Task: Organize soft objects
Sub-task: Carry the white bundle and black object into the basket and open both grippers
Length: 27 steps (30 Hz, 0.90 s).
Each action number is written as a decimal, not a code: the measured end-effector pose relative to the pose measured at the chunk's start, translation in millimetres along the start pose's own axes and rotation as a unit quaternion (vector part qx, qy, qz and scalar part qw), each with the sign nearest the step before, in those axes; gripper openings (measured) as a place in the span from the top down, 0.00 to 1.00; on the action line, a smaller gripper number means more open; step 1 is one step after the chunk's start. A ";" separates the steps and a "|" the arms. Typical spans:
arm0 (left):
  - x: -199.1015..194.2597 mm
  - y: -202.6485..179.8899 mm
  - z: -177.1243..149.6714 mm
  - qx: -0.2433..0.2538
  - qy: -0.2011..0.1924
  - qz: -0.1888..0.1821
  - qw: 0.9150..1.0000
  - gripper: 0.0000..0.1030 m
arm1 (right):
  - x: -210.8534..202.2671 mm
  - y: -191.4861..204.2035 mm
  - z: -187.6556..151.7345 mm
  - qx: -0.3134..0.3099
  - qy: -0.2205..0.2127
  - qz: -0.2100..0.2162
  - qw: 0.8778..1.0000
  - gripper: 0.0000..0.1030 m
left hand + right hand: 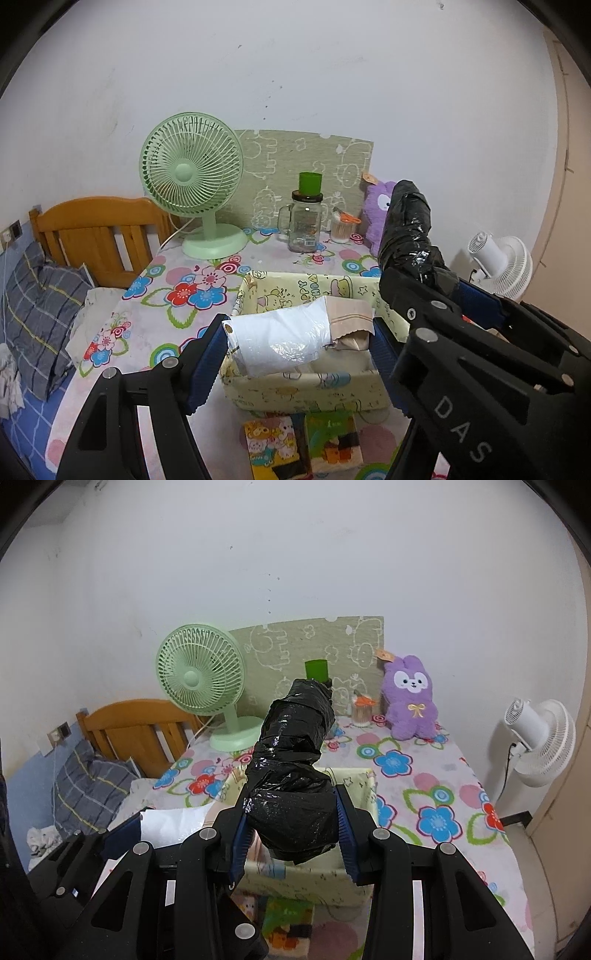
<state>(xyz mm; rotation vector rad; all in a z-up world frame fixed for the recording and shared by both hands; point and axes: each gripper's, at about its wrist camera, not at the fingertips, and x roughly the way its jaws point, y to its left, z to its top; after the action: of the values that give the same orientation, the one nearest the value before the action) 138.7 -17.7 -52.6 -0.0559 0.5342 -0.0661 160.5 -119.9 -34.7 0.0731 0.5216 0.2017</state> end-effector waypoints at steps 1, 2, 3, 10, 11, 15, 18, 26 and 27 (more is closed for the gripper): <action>2.1 0.1 1.0 0.000 0.000 0.002 1.000 0.25 | 2.3 -0.3 1.1 -0.001 0.001 -0.001 1.000 0.56; 5.0 0.2 2.0 0.001 0.001 0.005 1.000 0.25 | 5.6 -0.6 2.3 -0.003 0.002 -0.002 1.000 0.56; 6.6 0.1 2.9 0.001 0.001 0.006 1.000 0.25 | 7.8 -0.8 3.0 -0.004 0.002 -0.001 1.000 0.56; 27.1 1.7 9.7 0.013 0.005 0.023 1.000 0.25 | 26.8 -4.7 6.9 -0.008 0.006 0.003 1.000 0.56; 29.6 2.1 9.8 0.013 0.005 0.026 1.000 0.25 | 29.3 -5.5 7.1 -0.008 0.007 0.004 1.000 0.56; 39.7 2.1 9.9 0.021 0.009 0.032 0.999 0.25 | 42.1 -9.4 6.5 -0.005 0.015 0.004 1.000 0.56; 46.5 1.4 9.0 0.027 0.012 0.033 0.999 0.25 | 51.7 -12.0 5.0 -0.001 0.022 0.007 1.000 0.56; 69.1 4.3 3.2 0.038 0.023 0.034 0.998 0.24 | 74.2 -12.4 -2.3 -0.010 0.028 0.003 1.000 0.56; 72.4 4.5 2.8 0.039 0.024 0.032 0.998 0.24 | 76.6 -12.4 -3.1 -0.011 0.028 0.004 1.000 0.56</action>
<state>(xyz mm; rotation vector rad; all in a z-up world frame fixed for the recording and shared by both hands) 202.5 -18.7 -87.2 0.0394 0.5807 -0.0261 226.1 -116.0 -76.2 0.0485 0.5751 0.2184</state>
